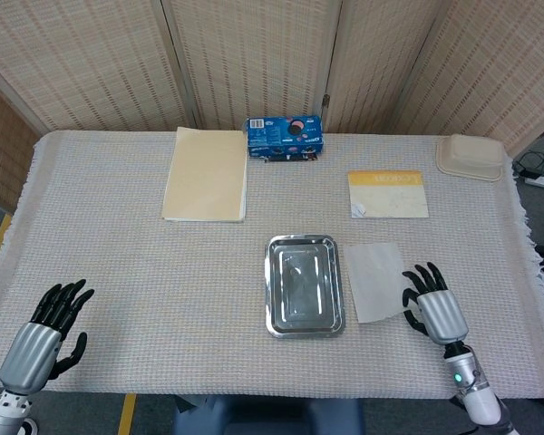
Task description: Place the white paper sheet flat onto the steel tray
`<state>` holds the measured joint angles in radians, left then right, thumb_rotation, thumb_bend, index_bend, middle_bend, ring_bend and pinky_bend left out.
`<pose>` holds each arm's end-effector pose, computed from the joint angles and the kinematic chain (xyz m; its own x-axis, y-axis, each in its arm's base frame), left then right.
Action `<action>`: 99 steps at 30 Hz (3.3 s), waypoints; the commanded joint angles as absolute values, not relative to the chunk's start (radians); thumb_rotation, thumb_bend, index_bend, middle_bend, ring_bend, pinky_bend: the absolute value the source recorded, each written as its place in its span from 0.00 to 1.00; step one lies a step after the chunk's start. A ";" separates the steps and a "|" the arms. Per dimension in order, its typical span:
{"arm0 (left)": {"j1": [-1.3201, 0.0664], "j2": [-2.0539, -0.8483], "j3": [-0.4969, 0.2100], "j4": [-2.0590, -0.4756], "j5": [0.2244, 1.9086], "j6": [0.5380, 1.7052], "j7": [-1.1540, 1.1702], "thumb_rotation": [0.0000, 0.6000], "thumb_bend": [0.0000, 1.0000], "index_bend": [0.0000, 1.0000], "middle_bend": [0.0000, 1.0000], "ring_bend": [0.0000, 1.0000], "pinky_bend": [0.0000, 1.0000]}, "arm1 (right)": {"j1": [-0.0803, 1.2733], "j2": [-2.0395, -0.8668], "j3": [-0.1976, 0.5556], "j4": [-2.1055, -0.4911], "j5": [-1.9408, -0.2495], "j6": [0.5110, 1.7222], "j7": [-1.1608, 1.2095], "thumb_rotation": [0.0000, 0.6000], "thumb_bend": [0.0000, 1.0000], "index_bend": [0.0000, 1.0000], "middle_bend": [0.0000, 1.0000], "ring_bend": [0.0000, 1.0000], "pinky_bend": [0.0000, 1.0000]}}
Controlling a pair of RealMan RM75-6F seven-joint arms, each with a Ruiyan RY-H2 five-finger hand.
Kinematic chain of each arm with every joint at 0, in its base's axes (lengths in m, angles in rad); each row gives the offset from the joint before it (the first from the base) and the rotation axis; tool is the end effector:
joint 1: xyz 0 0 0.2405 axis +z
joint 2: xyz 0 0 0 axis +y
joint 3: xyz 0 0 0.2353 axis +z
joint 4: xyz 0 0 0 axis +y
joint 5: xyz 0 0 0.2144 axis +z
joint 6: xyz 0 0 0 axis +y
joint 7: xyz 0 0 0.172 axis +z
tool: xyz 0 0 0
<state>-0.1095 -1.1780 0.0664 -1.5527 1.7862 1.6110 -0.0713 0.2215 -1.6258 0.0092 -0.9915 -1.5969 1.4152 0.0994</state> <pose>-0.2522 0.1824 0.1158 0.3289 0.0064 0.9444 0.8979 -0.3120 -0.3106 -0.3055 -0.2448 0.0182 0.4323 -0.0551 0.9000 -0.8869 -0.2062 0.4134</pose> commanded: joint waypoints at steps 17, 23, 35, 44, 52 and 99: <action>-0.123 -1.173 0.060 -1.544 1.748 1.572 -0.110 1.00 0.65 0.00 0.00 0.00 0.00 | 0.367 -1.801 0.228 -0.962 -1.676 1.765 0.214 1.00 0.56 0.77 0.22 0.09 0.00; -0.124 -1.170 0.058 -1.543 1.740 1.571 -0.120 1.00 0.65 0.00 0.00 0.00 0.00 | 0.462 -1.881 0.283 -0.849 -1.661 1.750 0.212 1.00 0.56 0.77 0.22 0.08 0.00; -0.132 -1.167 0.050 -1.529 1.706 1.542 -0.149 1.00 0.65 0.00 0.00 0.00 0.00 | 0.628 -1.990 0.346 -0.667 -1.600 1.689 0.279 1.00 0.56 0.77 0.21 0.06 0.00; -0.128 -1.166 0.050 -1.527 1.706 1.548 -0.145 1.00 0.65 0.00 0.00 0.00 0.00 | 0.542 -2.013 0.208 -0.589 -1.624 1.691 0.364 1.00 0.56 0.77 0.21 0.06 0.00; -0.131 -1.173 0.053 -1.530 1.713 1.542 -0.131 1.00 0.65 0.00 0.00 0.00 0.00 | 0.462 -2.046 0.084 -0.462 -1.650 1.624 0.307 1.00 0.56 0.77 0.21 0.06 0.00; -0.125 -1.152 0.069 -1.559 1.745 1.564 -0.160 1.00 0.65 0.00 0.00 0.00 0.00 | 0.414 -1.749 -0.003 -1.332 -1.488 1.147 -0.342 1.00 0.56 0.01 0.00 0.00 0.00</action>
<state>-0.1247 -1.1526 0.0689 -1.5588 1.7447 1.5636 -0.1602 0.3962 -1.8024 -0.0199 -1.2460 -1.5467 1.2218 -0.2983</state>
